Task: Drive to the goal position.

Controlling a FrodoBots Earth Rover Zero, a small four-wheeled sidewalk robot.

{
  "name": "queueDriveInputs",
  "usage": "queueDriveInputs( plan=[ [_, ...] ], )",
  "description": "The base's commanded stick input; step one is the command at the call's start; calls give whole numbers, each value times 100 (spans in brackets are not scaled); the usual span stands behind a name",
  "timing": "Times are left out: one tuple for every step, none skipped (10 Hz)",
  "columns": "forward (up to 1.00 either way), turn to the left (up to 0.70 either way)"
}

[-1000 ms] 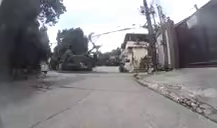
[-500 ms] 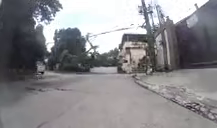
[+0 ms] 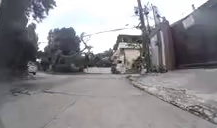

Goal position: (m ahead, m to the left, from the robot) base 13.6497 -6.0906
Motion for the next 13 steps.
queueDriveInputs(
  plan=[
    [50, 0],
    [50, 0],
    [50, 0],
    [50, 0],
    [50, 0],
    [50, 0],
    [50, 0],
    [50, 0],
    [50, 0],
    [50, 0],
    [50, 0],
    [50, 0],
    [50, 0]
  ],
)
